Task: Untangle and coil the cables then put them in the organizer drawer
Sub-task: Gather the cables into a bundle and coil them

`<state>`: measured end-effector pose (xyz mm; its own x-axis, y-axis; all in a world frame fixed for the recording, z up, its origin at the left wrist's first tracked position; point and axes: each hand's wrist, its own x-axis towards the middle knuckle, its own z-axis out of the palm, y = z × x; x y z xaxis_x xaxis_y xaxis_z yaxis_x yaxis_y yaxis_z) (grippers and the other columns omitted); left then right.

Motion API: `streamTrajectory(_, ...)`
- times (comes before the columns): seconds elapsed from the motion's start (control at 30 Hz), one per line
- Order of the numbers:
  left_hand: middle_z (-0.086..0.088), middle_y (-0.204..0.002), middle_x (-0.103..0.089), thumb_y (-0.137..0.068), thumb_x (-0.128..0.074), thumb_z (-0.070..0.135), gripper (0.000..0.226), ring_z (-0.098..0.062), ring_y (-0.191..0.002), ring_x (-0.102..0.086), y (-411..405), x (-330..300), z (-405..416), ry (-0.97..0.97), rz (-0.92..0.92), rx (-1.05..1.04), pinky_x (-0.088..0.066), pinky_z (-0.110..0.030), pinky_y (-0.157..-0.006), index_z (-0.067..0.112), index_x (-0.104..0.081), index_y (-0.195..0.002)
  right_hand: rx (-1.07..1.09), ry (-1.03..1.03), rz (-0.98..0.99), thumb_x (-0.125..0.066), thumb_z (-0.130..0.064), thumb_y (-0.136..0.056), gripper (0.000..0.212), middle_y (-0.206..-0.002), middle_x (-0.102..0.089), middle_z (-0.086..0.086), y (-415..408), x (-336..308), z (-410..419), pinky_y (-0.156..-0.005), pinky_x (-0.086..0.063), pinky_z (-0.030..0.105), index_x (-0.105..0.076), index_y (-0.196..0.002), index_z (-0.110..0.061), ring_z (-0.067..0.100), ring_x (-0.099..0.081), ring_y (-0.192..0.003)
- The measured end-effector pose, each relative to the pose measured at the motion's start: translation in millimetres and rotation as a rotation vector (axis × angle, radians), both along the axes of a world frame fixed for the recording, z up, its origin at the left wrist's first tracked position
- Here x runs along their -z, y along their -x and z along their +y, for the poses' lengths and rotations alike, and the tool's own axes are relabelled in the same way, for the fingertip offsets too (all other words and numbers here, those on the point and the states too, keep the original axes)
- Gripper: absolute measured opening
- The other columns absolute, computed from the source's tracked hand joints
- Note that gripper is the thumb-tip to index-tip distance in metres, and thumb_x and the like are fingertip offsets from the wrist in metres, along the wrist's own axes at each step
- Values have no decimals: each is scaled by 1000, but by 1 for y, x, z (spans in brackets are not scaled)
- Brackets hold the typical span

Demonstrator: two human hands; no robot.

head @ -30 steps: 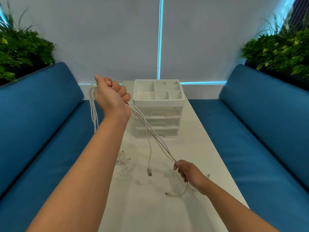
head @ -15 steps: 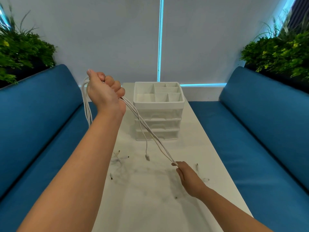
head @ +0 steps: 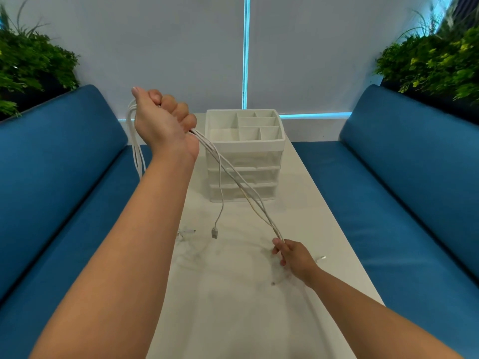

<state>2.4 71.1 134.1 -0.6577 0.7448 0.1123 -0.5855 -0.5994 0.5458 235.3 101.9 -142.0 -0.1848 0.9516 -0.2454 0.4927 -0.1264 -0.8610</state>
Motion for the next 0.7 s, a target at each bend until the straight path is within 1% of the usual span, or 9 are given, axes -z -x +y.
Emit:
streamTrajectory(0.07, 5, -55, -22, -107, -30, 36, 45, -10, -46, -14, -4, 0, -2, -13, -34, 23, -14, -23, -37, 18, -35, -66, 26, -27, -61, -45, -49, -97, 47, -69, -59, 2, 2, -2, 0, -61, -41, 28, -60, -72, -13, 17, -55, -57)
streamTrajectory(0.13, 5, -54, -22, -107, -30, 35, 45, -10, -45, -14, -7, 1, -4, -25, -68, 44, -13, -22, -37, 18, -34, -66, 10, -79, -202, -36, -52, -99, 51, -72, -60, 1, 6, -6, 0, -65, -42, 30, -58, -74, -13, 20, -56, -65)
streamTrajectory(0.2, 5, -53, -23, -107, -30, 35, 45, -10, -44, -15, -9, 2, -6, -37, -99, 61, -14, -22, -35, 18, -35, -65, -23, -112, -318, -27, -49, -102, 55, -84, -62, 4, 9, -11, 2, -72, -42, 32, -60, -87, -8, 23, -57, -81)
streamTrajectory(0.3, 6, -52, -24, -107, -30, 35, 46, -9, -42, -17, -8, 4, -9, -53, -124, 76, -15, -21, -34, 18, -36, -65, -77, -41, -282, -26, -27, -105, 43, -112, -59, 11, 8, -18, 7, -88, -40, 33, -57, -112, 1, 28, -55, -103)
streamTrajectory(0.33, 6, -52, -24, -108, -29, 35, 46, -9, -42, -17, -6, 4, -10, -60, -134, 80, -15, -21, -33, 18, -36, -65, -86, -12, -254, -27, -22, -104, 39, -113, -57, 11, 5, -19, 8, -91, -41, 34, -56, -117, 1, 27, -54, -102)
streamTrajectory(0.4, 6, -51, -25, -108, -28, 35, 47, -8, -40, -18, -2, 2, -12, -76, -162, 83, -16, -20, -32, 18, -37, -65, -83, 27, -164, -28, -19, -104, 36, -98, -56, 8, -2, -17, 11, -89, -46, 37, -56, -118, -2, 22, -55, -85)
streamTrajectory(0.5, 6, -49, -26, -108, -28, 34, 47, -8, -38, -20, 3, -2, -14, -99, -201, 92, -16, -19, -32, 17, -37, -64, -59, 77, 9, -34, -17, -104, 33, -78, -51, 2, -11, -11, 11, -73, -49, 31, -64, -110, -7, 12, -48, -64)
streamTrajectory(0.6, 6, -49, -27, -108, -28, 34, 48, -8, -37, -21, 3, -3, -13, -111, -233, 115, -17, -18, -32, 17, -38, -64, -86, 27, -106, -46, -30, -101, 31, -72, -54, -2, -12, -7, 12, -62, -41, 22, -72, -97, -14, 10, -47, -60)
streamTrajectory(0.7, 6, -49, -26, -108, -28, 33, 47, -8, -37, -21, 4, -6, -12, -127, -257, 130, -17, -18, -31, 17, -38, -64, -28, 92, -258, -50, -60, -91, 52, -64, -57, -1, -10, -4, 11, -63, -43, 29, -65, -67, -16, 17, -52, -60)
